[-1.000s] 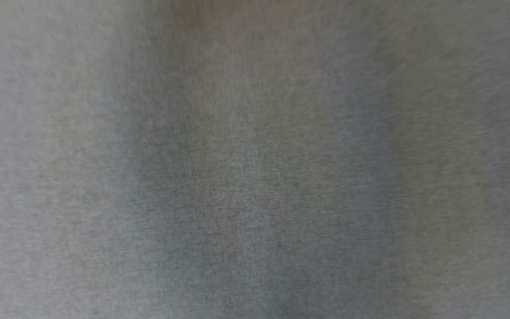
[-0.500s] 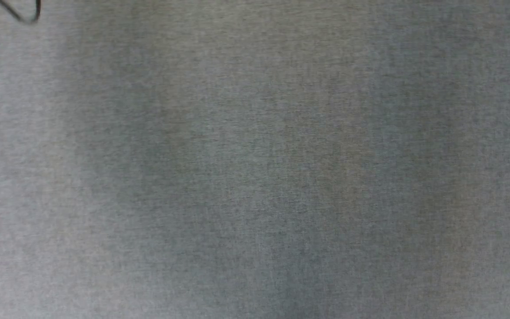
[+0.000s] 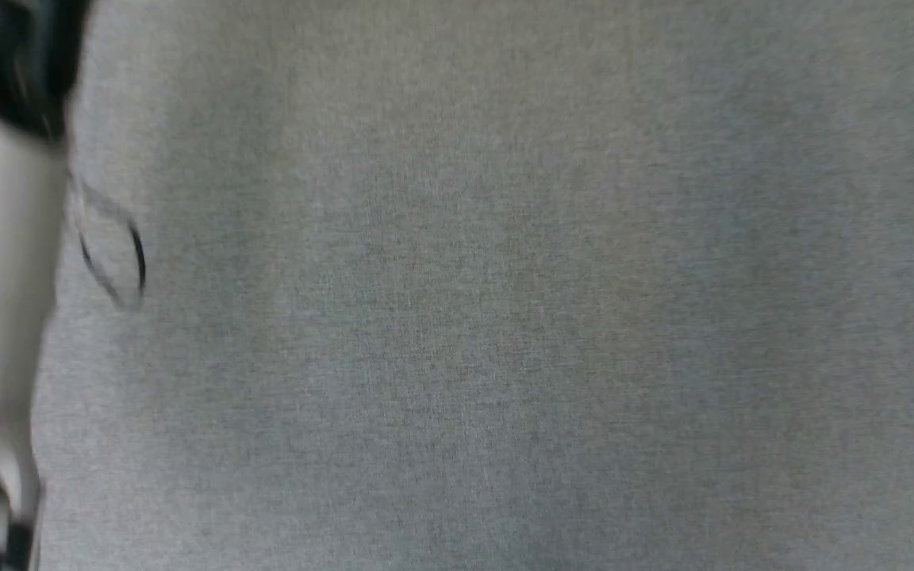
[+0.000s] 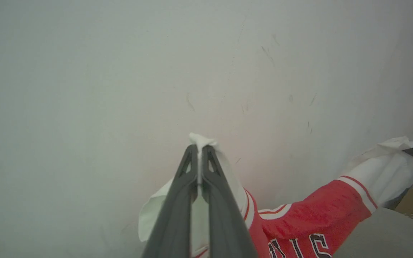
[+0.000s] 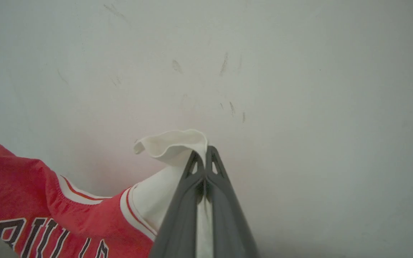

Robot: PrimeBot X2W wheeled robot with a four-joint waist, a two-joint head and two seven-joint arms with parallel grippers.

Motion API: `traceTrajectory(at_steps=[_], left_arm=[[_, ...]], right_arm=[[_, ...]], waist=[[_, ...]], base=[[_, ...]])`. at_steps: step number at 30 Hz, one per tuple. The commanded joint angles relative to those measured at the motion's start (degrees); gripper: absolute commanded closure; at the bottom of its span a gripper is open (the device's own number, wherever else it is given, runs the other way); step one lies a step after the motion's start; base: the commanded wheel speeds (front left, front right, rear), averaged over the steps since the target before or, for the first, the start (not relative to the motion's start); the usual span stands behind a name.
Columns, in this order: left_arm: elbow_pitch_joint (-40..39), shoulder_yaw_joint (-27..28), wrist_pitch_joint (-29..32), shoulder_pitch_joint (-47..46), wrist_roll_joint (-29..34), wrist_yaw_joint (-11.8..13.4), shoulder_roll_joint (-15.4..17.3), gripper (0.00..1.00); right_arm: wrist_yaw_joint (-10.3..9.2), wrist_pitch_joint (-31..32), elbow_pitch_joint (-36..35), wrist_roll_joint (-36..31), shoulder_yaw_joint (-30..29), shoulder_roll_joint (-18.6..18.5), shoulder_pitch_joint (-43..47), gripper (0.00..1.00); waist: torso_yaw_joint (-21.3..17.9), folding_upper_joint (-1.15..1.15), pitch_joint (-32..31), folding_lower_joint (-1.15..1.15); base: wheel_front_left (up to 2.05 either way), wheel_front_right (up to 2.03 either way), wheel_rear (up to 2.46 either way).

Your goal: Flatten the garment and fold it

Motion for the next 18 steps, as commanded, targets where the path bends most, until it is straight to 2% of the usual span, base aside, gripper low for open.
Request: traceTrajectory(at_steps=[1,2,6,8,13,18], left_arm=[[-3.57,0.61,0.34,4.95,-0.96,1.24,1.11,1.0],[-3.57,0.61,0.34,4.95,-0.96,1.24,1.11,1.0],[-12.99,1.37,1.9,17.03,-3.04,4.31,2.89,1.0],[-19.04,1.14,2.79,25.76,-3.84,6.82,3.62,1.0],[-25.49,-0.53,4.65,39.75,-6.02,9.51,4.09,1.0],[-28.11,-1.91,5.74,48.65,-8.1,10.62,4.18,1.0]], right_arm=[[-0.04,1.01,-3.51,1.78,-0.16,-1.25,4.47,1.0],[-0.04,1.01,-3.51,1.78,-0.16,-1.25,4.47,1.0],[-0.04,3.99,-12.22,4.74,-2.2,-2.77,15.31,1.0],[-0.04,5.85,-17.94,5.88,-4.69,-2.37,23.18,1.0],[-0.04,7.92,-25.74,6.95,-9.42,0.67,36.21,1.0],[-0.04,9.54,-30.34,7.23,-12.79,3.67,46.48,1.0]], waist=[[-0.37,0.0,-4.09,0.01],[-0.37,0.0,-4.09,0.01],[-0.43,0.0,-7.42,0.01],[-0.21,0.0,-10.11,0.01],[-0.13,0.0,-15.16,0.01],[0.35,0.0,-18.73,0.01]], base=[[0.0,0.0,0.0],[0.0,0.0,0.0],[0.0,0.0,0.0],[0.0,0.0,0.0],[0.0,0.0,0.0],[0.0,0.0,0.0]])
